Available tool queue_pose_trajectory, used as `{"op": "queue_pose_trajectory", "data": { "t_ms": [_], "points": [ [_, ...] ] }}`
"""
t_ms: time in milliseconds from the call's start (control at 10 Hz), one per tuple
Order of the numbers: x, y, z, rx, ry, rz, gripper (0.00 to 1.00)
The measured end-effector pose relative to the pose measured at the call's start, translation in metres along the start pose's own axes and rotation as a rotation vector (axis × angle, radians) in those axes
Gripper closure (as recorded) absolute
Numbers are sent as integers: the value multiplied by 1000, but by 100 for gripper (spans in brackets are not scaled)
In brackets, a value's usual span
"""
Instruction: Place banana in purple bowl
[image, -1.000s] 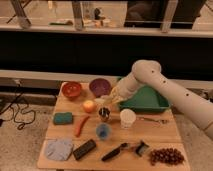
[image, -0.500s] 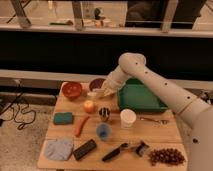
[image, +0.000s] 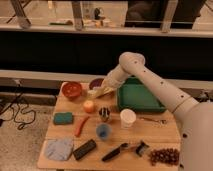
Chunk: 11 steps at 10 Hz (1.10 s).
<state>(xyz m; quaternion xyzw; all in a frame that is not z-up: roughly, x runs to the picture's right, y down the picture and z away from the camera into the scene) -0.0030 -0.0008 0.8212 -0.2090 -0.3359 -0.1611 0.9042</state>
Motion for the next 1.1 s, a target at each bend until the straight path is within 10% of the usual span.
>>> {"op": "queue_pose_trajectory", "data": {
  "t_ms": [1100],
  "points": [
    [4,-24,32,-3,-32,-67,80]
  ]
}}
